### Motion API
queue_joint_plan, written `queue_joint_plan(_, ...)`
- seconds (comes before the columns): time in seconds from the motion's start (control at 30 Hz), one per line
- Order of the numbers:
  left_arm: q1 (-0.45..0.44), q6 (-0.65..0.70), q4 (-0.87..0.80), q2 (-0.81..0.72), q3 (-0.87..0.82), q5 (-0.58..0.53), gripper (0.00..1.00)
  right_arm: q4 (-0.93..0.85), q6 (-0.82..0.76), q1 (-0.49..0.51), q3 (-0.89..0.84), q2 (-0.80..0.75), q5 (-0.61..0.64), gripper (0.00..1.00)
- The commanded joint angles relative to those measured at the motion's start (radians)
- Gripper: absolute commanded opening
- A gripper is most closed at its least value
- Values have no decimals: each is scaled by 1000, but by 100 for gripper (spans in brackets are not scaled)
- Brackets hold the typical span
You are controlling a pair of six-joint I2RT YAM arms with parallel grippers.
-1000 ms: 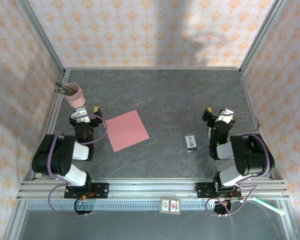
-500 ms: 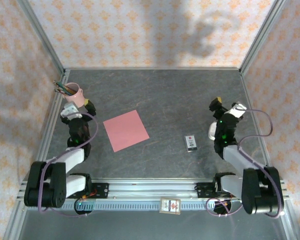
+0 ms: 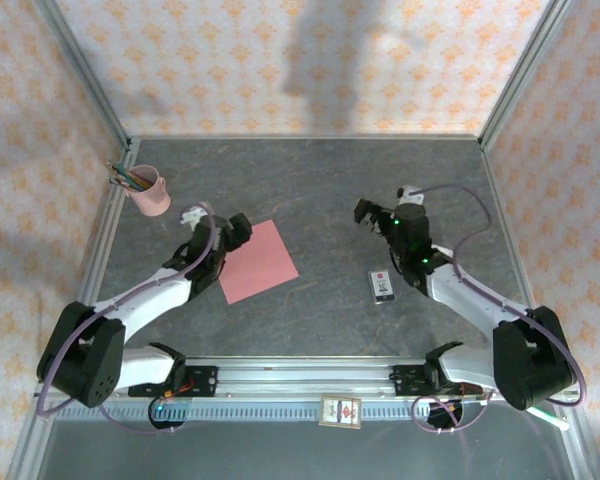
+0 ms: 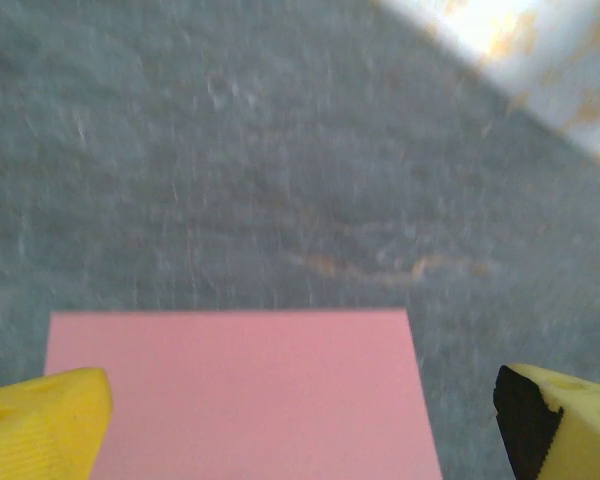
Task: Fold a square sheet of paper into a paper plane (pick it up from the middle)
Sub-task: Move the square sheet of paper to the center of the table.
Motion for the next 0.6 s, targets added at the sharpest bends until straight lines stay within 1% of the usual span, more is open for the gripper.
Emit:
queue_joint_plan(0.0, -76, -102, -240, 75, 97, -140, 99, -47, -39, 16, -49, -12, -2, 99)
queue_joint_plan(0.07, -108, -130, -273, 121, 130, -146, 99, -24, -37, 15, -80, -31, 3, 100)
queue_joint_plan(0.13, -123, -153, -278, 169, 154, -112, 99, 3, -33, 15, -103, -36, -1, 100)
queue_joint_plan(0.2, -129, -134, -289, 220, 187, -73, 99, 46, -19, 15, -132, -80, -20, 100)
queue_joint_plan(0.33, -128, -117, -412, 323, 281, -100, 99, 97, 0, 15, -187, -112, -33, 100)
queue_joint_plan(0.5, -128, -112, -500, 415, 369, -66, 99, 105, 13, 15, -204, -119, -34, 100)
queue_joint_plan(0.57, -128, -123, -525, 429, 381, -75, 100, 103, 16, 15, -205, -121, -37, 100)
